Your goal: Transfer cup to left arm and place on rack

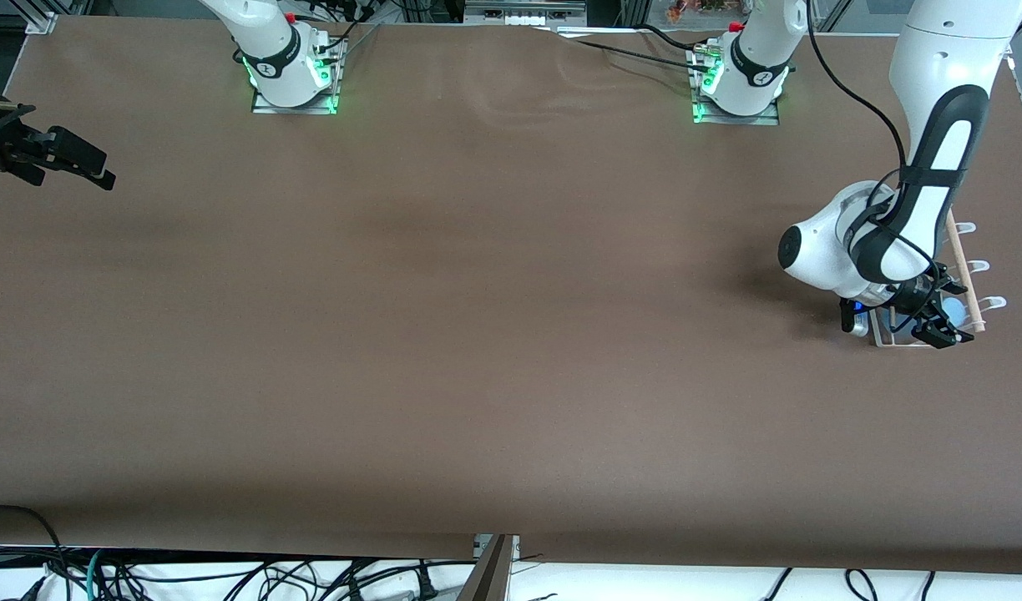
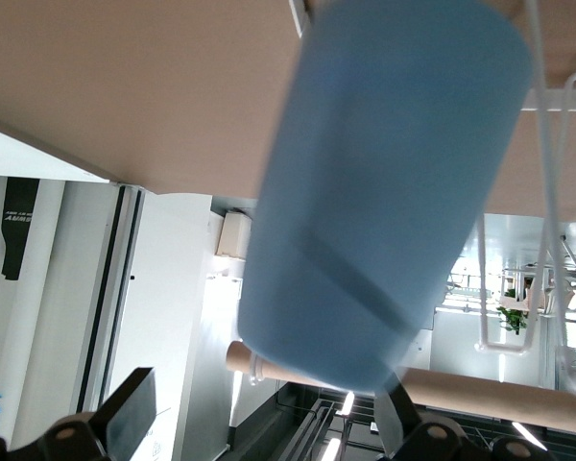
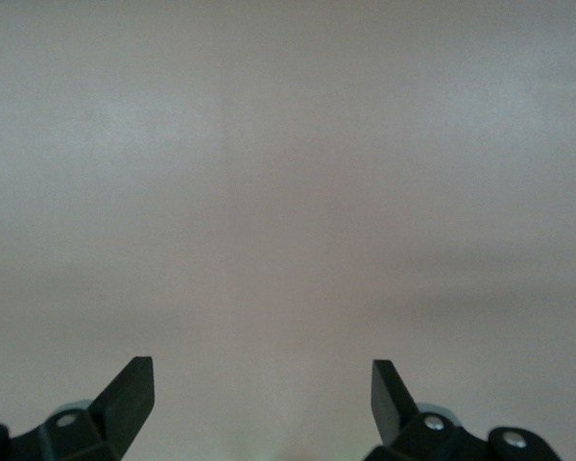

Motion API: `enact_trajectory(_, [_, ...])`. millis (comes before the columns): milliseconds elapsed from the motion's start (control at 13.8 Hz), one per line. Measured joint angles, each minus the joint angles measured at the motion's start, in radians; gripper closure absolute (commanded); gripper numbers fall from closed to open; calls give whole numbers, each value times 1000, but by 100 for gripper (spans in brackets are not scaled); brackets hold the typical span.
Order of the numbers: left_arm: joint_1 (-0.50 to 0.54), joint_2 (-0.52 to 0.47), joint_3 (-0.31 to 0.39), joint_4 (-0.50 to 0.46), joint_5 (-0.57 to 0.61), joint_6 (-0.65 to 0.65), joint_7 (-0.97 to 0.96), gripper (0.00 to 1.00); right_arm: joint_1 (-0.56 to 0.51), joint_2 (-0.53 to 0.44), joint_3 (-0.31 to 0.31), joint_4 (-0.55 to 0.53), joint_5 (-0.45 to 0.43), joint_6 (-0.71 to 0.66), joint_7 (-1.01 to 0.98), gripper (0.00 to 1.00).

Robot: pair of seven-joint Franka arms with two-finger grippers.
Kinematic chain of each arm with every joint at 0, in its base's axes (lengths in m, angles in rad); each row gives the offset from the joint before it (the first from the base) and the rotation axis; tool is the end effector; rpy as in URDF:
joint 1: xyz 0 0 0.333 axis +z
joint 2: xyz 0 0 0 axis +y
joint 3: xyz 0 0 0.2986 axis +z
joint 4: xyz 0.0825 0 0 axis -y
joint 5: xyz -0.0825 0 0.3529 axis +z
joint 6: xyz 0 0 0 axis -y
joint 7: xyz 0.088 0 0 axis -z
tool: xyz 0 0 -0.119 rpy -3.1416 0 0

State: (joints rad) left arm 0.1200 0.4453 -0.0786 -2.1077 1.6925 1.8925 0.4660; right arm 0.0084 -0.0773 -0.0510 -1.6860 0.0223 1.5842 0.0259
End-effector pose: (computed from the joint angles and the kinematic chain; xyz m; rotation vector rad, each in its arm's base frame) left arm 0.5390 0.1073 0.2221 -1.2713 1.3936 0.8392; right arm 0.4997 -0.0196 0.5850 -3.1131 0.1072 0.0380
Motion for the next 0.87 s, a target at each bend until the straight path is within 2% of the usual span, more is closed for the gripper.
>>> enact_trajectory(145, [0,-1,-1,11,-6,0,-3,0,0,0,0,0,0,0,1,0])
enact_trajectory(291, [-1,-6,-3,39,-75,0,-11,0,2,0,1,0,0,0,1,0])
enact_trajectory(873, [-5,-140,-52,287,-585,0,-11,0,10,0,2,0,0,0,2,0])
